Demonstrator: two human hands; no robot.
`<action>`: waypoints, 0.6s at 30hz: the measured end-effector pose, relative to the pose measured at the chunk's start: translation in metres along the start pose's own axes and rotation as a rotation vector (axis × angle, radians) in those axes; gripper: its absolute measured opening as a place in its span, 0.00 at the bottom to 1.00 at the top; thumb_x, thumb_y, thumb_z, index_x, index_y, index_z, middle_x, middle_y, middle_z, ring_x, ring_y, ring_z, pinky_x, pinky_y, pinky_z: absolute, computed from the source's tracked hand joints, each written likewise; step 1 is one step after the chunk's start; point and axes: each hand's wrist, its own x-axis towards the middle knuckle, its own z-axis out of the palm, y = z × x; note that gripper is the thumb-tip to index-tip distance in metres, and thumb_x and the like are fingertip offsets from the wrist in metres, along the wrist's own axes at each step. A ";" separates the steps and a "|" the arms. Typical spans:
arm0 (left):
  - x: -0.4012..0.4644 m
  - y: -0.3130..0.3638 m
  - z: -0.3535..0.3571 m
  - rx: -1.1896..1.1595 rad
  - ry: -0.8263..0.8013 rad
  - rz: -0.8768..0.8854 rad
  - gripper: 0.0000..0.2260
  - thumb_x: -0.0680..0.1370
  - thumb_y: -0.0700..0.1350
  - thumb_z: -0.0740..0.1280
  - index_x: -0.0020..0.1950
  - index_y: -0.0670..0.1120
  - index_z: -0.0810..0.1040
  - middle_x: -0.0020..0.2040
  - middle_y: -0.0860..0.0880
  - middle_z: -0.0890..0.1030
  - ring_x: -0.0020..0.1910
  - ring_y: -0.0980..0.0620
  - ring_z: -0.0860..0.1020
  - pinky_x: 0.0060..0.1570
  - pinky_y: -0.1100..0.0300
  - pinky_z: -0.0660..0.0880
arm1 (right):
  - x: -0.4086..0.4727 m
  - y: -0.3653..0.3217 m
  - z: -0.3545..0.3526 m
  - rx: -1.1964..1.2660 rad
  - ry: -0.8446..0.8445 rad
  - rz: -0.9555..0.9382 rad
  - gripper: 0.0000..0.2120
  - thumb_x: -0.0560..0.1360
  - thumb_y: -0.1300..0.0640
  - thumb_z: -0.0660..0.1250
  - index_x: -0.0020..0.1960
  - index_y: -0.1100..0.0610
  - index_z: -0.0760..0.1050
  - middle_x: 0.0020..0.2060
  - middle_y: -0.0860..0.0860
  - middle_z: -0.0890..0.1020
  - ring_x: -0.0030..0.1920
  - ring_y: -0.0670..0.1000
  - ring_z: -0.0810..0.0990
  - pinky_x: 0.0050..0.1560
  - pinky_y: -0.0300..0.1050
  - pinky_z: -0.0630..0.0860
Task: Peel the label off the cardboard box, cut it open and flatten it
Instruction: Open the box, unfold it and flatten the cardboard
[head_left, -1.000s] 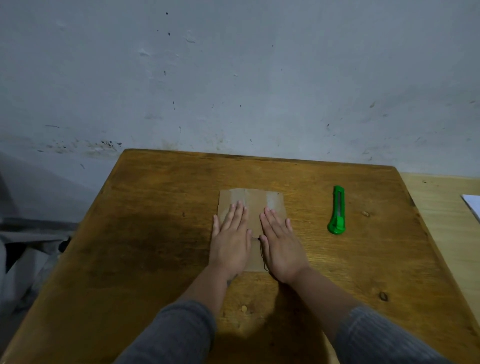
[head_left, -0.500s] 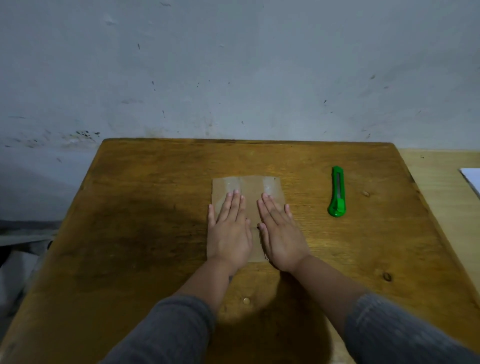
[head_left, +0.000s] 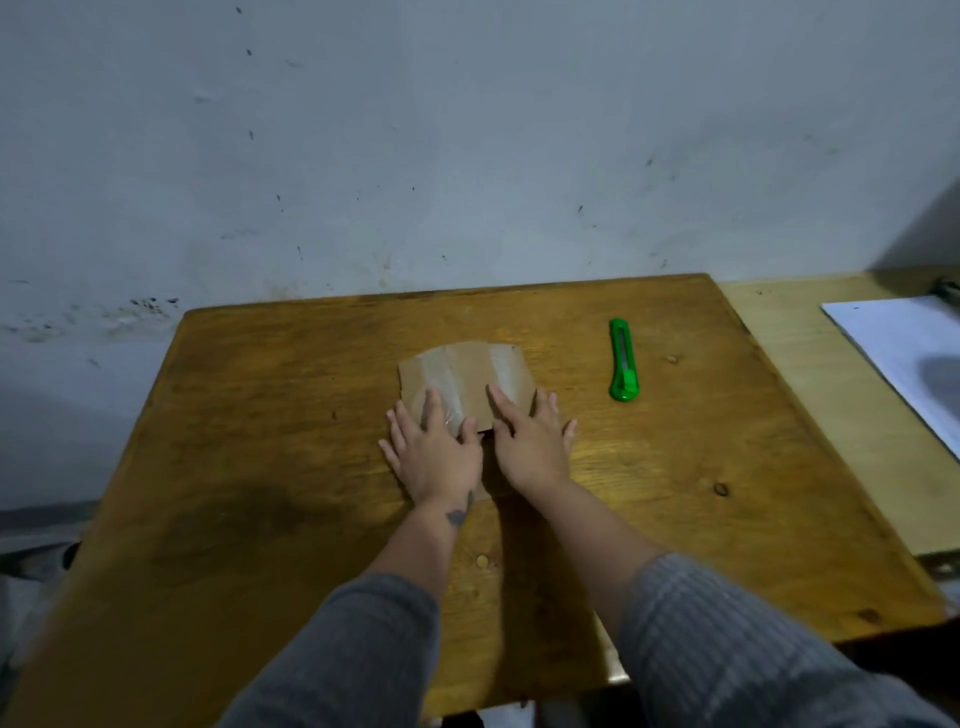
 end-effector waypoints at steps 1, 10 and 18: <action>-0.007 0.003 -0.002 -0.049 0.001 -0.013 0.29 0.79 0.58 0.59 0.78 0.56 0.52 0.79 0.43 0.48 0.77 0.43 0.46 0.75 0.47 0.45 | -0.005 0.000 -0.004 0.048 0.007 -0.007 0.22 0.80 0.52 0.54 0.71 0.35 0.59 0.77 0.57 0.49 0.77 0.56 0.44 0.74 0.57 0.39; -0.109 0.035 -0.008 -0.237 0.090 0.078 0.29 0.79 0.54 0.63 0.77 0.57 0.55 0.79 0.45 0.47 0.75 0.40 0.54 0.70 0.46 0.60 | -0.085 0.039 -0.059 0.187 0.099 -0.108 0.25 0.79 0.58 0.56 0.71 0.37 0.60 0.77 0.57 0.48 0.75 0.61 0.49 0.74 0.55 0.52; -0.289 0.072 0.051 -0.325 0.049 0.131 0.29 0.78 0.55 0.64 0.76 0.58 0.57 0.79 0.46 0.48 0.75 0.39 0.54 0.70 0.46 0.60 | -0.218 0.175 -0.127 0.169 0.082 -0.103 0.24 0.79 0.56 0.56 0.71 0.36 0.59 0.76 0.59 0.48 0.75 0.62 0.50 0.74 0.56 0.52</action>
